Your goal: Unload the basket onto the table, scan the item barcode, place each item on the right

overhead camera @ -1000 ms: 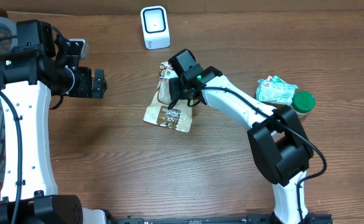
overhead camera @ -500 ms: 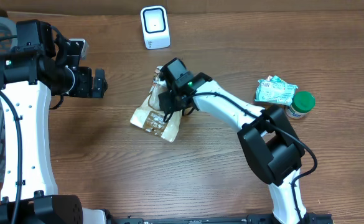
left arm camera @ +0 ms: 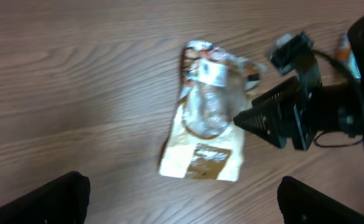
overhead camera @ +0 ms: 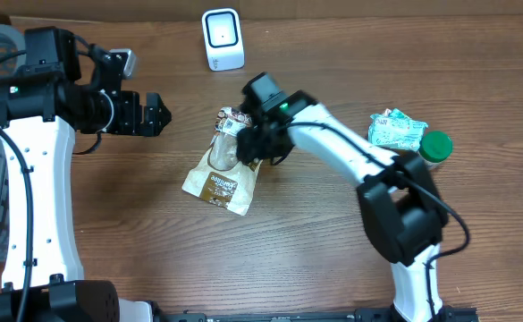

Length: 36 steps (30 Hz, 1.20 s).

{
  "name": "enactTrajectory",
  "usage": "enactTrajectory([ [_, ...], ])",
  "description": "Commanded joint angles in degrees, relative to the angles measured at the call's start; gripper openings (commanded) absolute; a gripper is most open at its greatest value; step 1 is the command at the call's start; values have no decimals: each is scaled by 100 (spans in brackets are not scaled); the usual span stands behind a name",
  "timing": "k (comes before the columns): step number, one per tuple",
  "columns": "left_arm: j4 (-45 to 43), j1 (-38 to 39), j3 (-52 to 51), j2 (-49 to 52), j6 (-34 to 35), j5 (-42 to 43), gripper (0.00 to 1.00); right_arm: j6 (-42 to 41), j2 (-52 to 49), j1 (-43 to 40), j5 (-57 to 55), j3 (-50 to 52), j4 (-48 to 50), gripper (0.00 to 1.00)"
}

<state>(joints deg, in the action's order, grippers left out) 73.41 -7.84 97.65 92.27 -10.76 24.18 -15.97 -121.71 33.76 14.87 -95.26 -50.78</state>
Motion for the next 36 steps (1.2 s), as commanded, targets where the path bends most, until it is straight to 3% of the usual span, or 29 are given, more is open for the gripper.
enactTrajectory([
  [1, -42, 221, -90, 87, -299, 448, 57, -743, 490, -380, 109, -210, -278, 54],
  [2, -63, 289, -166, 146, -339, 448, 26, -793, 492, -472, 168, -210, -391, 54],
  [3, -109, 352, -258, 221, -339, 450, 12, -787, 492, -568, 304, -199, -492, 54],
  [4, -164, 400, -348, 297, -330, 474, 4, -785, 492, -638, 422, -153, -525, 52],
  [12, -916, 678, -1158, 1250, -505, 1399, 4, -444, 490, -966, 1412, 282, -369, 34],
  [19, -990, 791, -1167, 2256, -1209, 1593, 4, -352, 490, -1034, 1934, 647, -197, 35],
  [27, -1488, 981, -1167, 3053, -1464, 1937, 4, -535, 490, -988, 1864, 857, -90, 36],
  [32, -1700, 1102, -1167, 3294, -1386, 1908, 4, -850, 490, -981, 1871, 1088, 157, 37],
  [36, -1862, 1108, -1167, 3335, -911, 1663, 4, -1189, 490, -960, 1878, 1322, 522, 37],
])
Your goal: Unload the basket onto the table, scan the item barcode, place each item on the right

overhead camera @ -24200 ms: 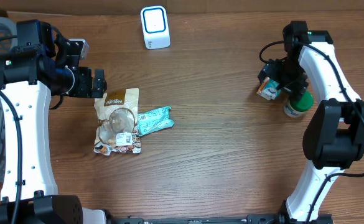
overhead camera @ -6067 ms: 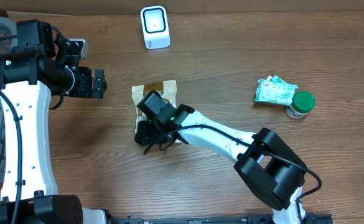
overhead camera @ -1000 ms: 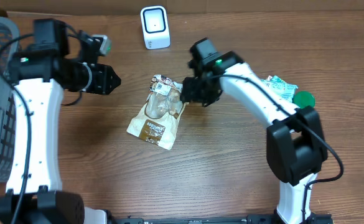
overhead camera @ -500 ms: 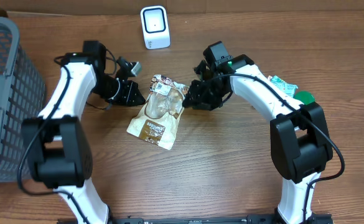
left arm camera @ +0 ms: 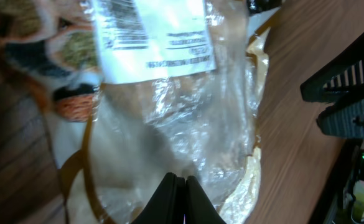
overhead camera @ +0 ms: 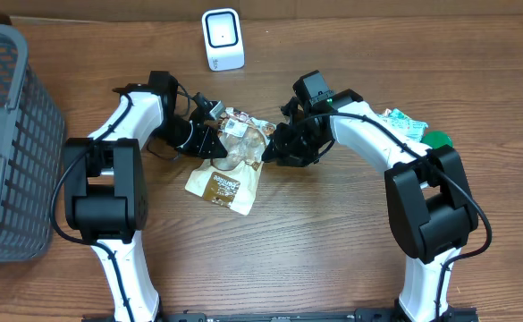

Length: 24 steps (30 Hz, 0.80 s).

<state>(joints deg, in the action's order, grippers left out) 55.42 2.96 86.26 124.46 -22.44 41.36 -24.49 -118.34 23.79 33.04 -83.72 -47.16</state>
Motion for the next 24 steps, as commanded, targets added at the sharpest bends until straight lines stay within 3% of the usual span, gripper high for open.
enactTrajectory([
  [1, -92, 28, -28, 116, 402, -125, 4, -431, 153, 37, 74, 245, 264, 37],
  [5, -144, 44, -28, 116, 1327, -452, 4, -793, 153, 59, 98, 619, 791, 37],
  [10, -59, 85, -31, 116, 2004, -472, 4, -1163, 153, 63, 271, 1021, 1508, 37],
  [24, 197, 120, -31, 116, 2120, -599, 4, -1602, 153, 315, 308, 1429, 3888, 37],
])
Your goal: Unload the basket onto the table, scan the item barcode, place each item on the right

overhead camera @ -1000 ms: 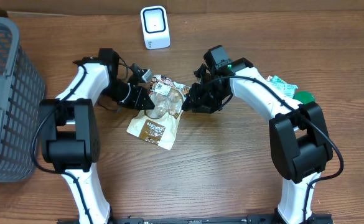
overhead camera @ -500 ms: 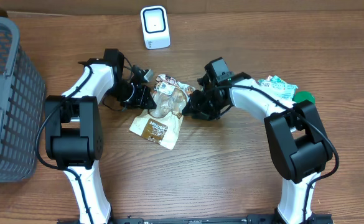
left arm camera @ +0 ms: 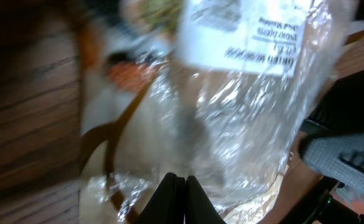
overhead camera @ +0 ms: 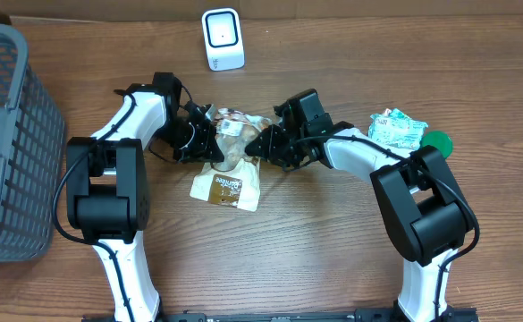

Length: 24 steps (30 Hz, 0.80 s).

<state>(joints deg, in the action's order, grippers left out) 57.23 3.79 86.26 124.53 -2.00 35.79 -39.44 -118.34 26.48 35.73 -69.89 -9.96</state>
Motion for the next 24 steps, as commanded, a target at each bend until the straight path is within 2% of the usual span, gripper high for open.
enactTrajectory([
  [1, 22, 37, -31, 109, 76, -42, 4, -107, 153, 35, 39, 44, 271, 37],
  [6, 59, 37, -31, 109, 74, -44, 4, 15, 153, -127, 96, 44, 319, 37],
  [10, 52, 37, -31, 109, 72, -59, 4, 387, 153, -155, 251, 44, 74, 41],
  [17, 55, 37, -31, 109, 72, -691, 4, 385, 133, -153, 243, 48, -509, 45],
  [24, 55, 37, -39, 109, 50, -887, 4, 149, -96, -151, 339, 109, -682, 48],
])
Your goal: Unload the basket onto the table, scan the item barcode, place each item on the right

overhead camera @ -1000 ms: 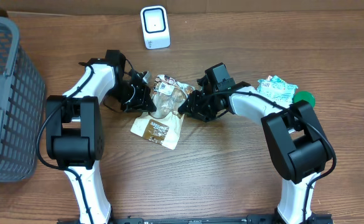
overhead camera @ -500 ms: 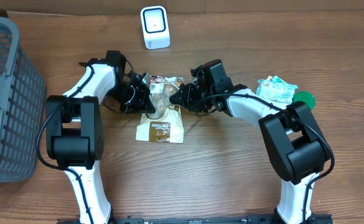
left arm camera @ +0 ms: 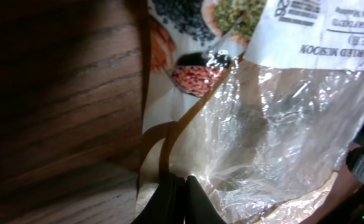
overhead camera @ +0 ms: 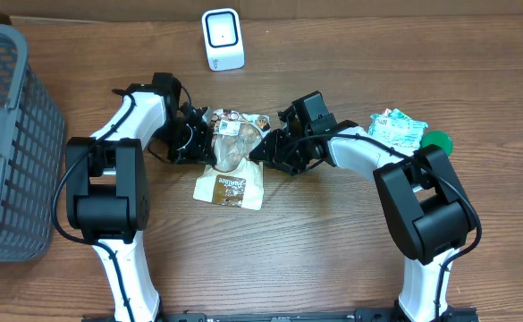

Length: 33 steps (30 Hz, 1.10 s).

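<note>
The item is a clear-windowed bag [overhead camera: 230, 170] with a brown label and a white barcode sticker [left arm camera: 312, 31] near its top. It lies on the table between both arms, below the white scanner [overhead camera: 223, 38]. My left gripper [overhead camera: 205, 143] is at the bag's upper left. In the left wrist view the left gripper [left arm camera: 183, 190] is shut, its tips pinching the crinkled clear film. My right gripper [overhead camera: 263, 148] touches the bag's upper right edge; its jaws are too dark and small to read.
A grey basket [overhead camera: 11, 143] stands at the left edge. A green-and-white packet [overhead camera: 397, 130] and a green lid [overhead camera: 436, 145] lie at the right, behind the right arm. The table is brown wood.
The bag has shifted slightly toward the front and right, with both grippers still at its top. In the left wrist view the sticker has moved to the upper right and more bare wood shows.
First the left arm was raised to the left with its gripper open, and only the right gripper was at the bag's top. Then the left gripper was shut on the bag's left side, the right gripper opposite. Since then the bag has turned and slid slightly between them.
</note>
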{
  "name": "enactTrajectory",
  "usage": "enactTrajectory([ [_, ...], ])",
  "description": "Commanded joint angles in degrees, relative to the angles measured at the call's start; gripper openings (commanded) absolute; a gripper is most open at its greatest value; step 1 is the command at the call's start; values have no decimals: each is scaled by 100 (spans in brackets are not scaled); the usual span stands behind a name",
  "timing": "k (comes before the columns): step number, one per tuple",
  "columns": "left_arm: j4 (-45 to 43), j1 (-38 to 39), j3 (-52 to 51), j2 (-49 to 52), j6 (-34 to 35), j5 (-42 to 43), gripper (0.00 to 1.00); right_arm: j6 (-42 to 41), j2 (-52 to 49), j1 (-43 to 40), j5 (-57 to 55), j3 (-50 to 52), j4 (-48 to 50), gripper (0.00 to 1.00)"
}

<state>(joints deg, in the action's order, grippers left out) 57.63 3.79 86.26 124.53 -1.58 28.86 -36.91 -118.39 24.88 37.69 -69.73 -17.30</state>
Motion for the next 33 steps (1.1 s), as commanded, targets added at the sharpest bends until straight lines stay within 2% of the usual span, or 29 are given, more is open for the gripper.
enactTrajectory([
  [1, 17, 37, -39, 109, 9, -195, 4, -105, -105, 13, 160, 114, 98, 49],
  [9, 20, 42, -103, 111, 37, -184, 4, -83, -120, 295, 380, 116, 975, 62],
  [17, 22, 42, -170, 111, 57, -179, 4, -511, -129, 634, 33, 116, 1757, 63],
  [20, 20, 42, -175, 111, 55, -181, 4, -511, -129, 634, -24, 116, 1952, 62],
  [25, 20, 42, -175, 111, 55, -181, 4, -509, -162, 634, -179, 116, 1937, 50],
  [27, 20, 42, -175, 111, 55, -184, 4, -509, -221, 634, -184, 116, 1967, 48],
  [33, 20, 42, -175, 111, 55, -184, 4, -507, -522, 634, -173, 116, 2118, 47],
])
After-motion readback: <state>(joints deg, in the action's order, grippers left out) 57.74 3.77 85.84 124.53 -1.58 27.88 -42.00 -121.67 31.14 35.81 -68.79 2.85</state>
